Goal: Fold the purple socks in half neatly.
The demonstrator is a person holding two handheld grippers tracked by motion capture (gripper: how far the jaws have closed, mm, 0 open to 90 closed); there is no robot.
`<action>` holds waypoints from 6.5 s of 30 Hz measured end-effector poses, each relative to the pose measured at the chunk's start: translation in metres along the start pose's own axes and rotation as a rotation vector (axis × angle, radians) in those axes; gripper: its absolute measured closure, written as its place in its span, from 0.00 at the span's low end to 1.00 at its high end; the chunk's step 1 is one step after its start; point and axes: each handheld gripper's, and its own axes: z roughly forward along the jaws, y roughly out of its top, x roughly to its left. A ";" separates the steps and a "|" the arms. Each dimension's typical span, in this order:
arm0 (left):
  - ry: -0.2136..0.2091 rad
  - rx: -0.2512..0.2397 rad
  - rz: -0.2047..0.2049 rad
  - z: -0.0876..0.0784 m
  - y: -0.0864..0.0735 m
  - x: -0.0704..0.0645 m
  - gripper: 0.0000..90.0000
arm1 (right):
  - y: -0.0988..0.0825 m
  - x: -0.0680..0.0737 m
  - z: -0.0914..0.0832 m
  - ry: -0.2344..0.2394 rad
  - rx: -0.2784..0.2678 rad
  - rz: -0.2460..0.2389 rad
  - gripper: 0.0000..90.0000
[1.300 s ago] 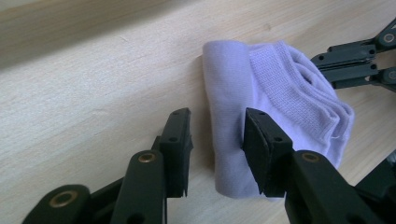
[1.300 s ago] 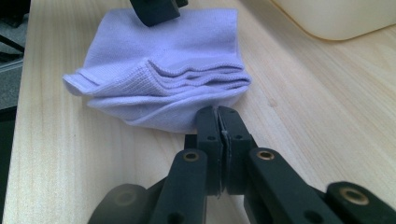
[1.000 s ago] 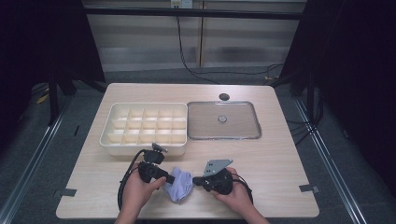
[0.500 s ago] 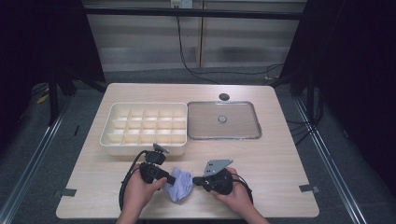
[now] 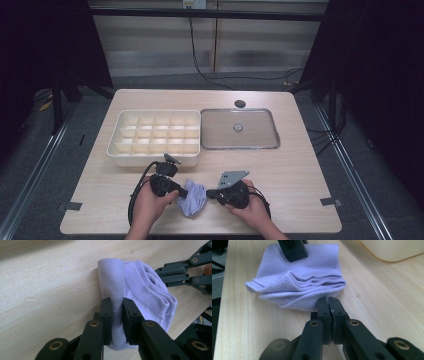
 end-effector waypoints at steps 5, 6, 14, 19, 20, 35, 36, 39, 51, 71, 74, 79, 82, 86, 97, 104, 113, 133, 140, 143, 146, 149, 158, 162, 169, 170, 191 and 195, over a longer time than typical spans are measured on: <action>0.000 0.002 -0.001 -0.001 0.000 -0.001 0.91 | 0.000 0.000 0.000 -0.003 -0.001 -0.004 0.98; -0.002 0.004 0.000 -0.001 0.000 -0.001 0.92 | 0.000 0.000 0.000 -0.004 0.001 -0.006 0.98; -0.008 -0.007 0.002 -0.005 0.001 -0.003 0.89 | 0.001 0.001 -0.001 -0.010 0.005 -0.010 0.98; -0.005 -0.007 0.003 -0.006 0.000 -0.002 0.88 | 0.000 0.001 -0.002 -0.007 0.007 -0.012 0.98; -0.006 -0.005 0.004 -0.007 0.000 -0.002 0.89 | 0.000 0.001 -0.002 -0.006 0.009 -0.010 0.98; -0.006 0.001 -0.009 -0.009 0.003 -0.005 0.93 | -0.002 0.005 -0.005 0.030 0.015 -0.010 1.00; -0.002 0.003 -0.005 -0.009 0.004 -0.006 0.93 | -0.002 0.005 -0.005 0.030 0.017 -0.013 1.00; 0.002 0.004 0.000 -0.009 0.005 -0.008 0.93 | -0.002 0.006 -0.004 0.037 0.016 -0.014 1.00; 0.003 0.003 0.021 -0.013 0.010 -0.017 0.93 | 0.000 0.008 -0.002 0.044 0.011 -0.010 1.00; -0.016 0.015 0.053 -0.010 0.014 -0.028 0.93 | 0.001 0.010 0.001 0.046 0.001 -0.009 1.00; -0.018 0.005 0.047 -0.007 0.013 -0.030 0.93 | 0.001 0.010 0.001 0.045 0.002 -0.006 1.00; -0.027 0.002 0.053 -0.007 0.014 -0.033 0.93 | 0.002 0.010 0.002 0.044 0.000 -0.007 1.00; -0.032 0.001 0.054 -0.007 0.014 -0.035 0.93 | 0.002 0.011 0.002 0.041 0.001 -0.005 1.00; -0.039 -0.004 0.058 -0.007 0.014 -0.036 0.93 | 0.002 0.011 0.002 0.040 0.002 -0.004 1.00; -0.049 -0.005 0.060 -0.005 0.013 -0.039 0.93 | 0.003 0.013 0.003 0.033 0.004 -0.012 1.00; -0.050 0.011 0.068 0.004 0.014 -0.041 0.93 | 0.004 0.014 0.003 0.029 0.013 -0.012 1.00; -0.047 -0.006 0.053 0.008 0.011 -0.040 0.92 | 0.004 0.012 0.002 0.029 0.024 -0.008 0.99; -0.030 -0.013 0.079 0.017 0.008 -0.043 0.90 | 0.001 0.003 -0.010 -0.006 0.009 0.027 1.00; -0.029 -0.033 0.088 0.019 0.004 -0.043 0.88 | 0.001 0.000 -0.016 -0.019 -0.004 0.040 1.00; -0.036 -0.044 0.092 0.019 0.001 -0.041 0.88 | 0.001 0.000 -0.017 -0.023 0.000 0.046 1.00; -0.035 -0.062 0.084 0.021 -0.001 -0.041 0.89 | 0.002 -0.002 -0.018 -0.029 -0.006 0.054 1.00; -0.033 -0.062 0.094 0.021 -0.002 -0.042 0.89 | 0.004 -0.003 -0.021 -0.037 -0.018 0.054 1.00; -0.017 -0.068 0.107 0.022 -0.003 -0.044 0.89 | 0.011 -0.006 -0.032 -0.050 -0.050 0.056 1.00; -0.017 -0.069 0.104 0.022 -0.003 -0.044 0.89 | 0.013 -0.009 -0.034 -0.059 -0.053 0.052 1.00; -0.012 -0.072 0.105 0.023 -0.004 -0.045 0.89 | 0.018 -0.013 -0.036 -0.064 -0.059 0.056 1.00; -0.011 -0.075 0.106 0.023 -0.004 -0.045 0.89 | 0.019 -0.013 -0.036 -0.064 -0.057 0.057 1.00; -0.025 -0.101 0.091 0.024 -0.007 -0.043 0.89 | 0.039 -0.012 -0.020 -0.043 -0.046 0.036 1.00; -0.021 -0.099 0.091 0.024 -0.007 -0.044 0.89 | 0.039 -0.010 -0.018 -0.036 -0.043 0.037 1.00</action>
